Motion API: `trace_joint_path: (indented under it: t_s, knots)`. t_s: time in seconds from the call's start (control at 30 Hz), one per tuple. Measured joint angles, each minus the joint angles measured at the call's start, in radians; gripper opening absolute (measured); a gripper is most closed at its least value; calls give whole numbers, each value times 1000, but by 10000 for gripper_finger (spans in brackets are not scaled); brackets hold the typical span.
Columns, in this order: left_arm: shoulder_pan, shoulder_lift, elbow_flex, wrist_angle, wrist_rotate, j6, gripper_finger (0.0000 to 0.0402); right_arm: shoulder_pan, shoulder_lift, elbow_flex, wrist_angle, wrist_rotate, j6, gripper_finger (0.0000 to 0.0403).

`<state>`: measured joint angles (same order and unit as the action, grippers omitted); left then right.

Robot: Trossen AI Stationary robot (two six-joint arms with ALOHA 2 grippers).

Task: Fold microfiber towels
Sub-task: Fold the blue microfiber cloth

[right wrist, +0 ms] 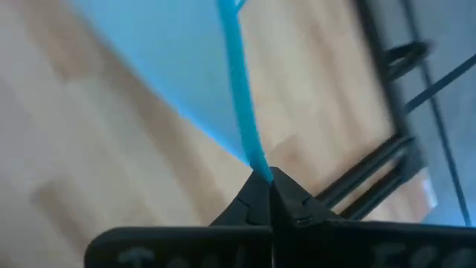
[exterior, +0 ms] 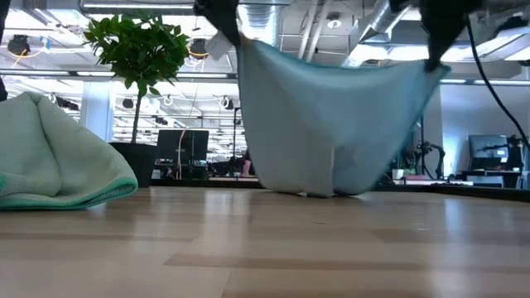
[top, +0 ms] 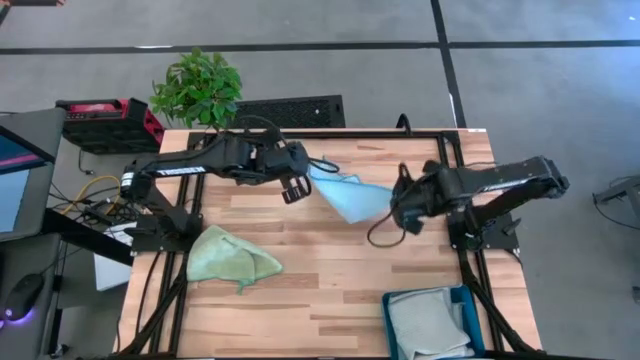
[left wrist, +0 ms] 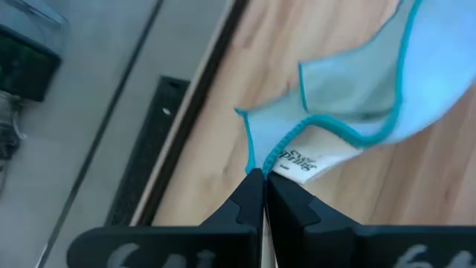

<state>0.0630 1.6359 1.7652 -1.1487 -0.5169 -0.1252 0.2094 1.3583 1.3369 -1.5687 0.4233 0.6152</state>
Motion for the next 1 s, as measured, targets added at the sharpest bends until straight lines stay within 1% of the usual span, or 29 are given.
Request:
trace_joint_path:
  t_s: [0.1, 0.33, 0.4, 0.5, 0.6, 0.7, 0.8, 0.87, 1.0]
  knots:
    - [-14, -6, 54, -14, -63, -2, 0, -45, -12, 76, -5, 83, -33, 3]
    - [-25, -15, 169, -46, -283, 15, 0, -145, -17, 219, 6, 220, -126, 3]
    - [-25, -15, 200, -56, -316, 9, 0, -166, -18, 253, 5, 261, -145, 3]
    - [-25, -17, 245, -67, -306, 39, 0, -198, -18, 294, 7, 308, -166, 3]
    - [-23, -17, 266, -65, -307, 60, 0, -235, -18, 310, 15, 313, -216, 3]
    - [2, -17, 277, -65, -307, 62, 0, -277, -18, 312, 26, 315, -246, 3]
    - [46, -16, 277, -68, -303, 84, 0, -335, -17, 312, 46, 345, -284, 3]
    - [88, -16, 277, -65, -272, 104, 0, -381, -11, 312, 73, 363, -324, 3]
    - [173, -15, 277, -9, -170, 139, 0, -477, -10, 312, 183, 368, -442, 4]
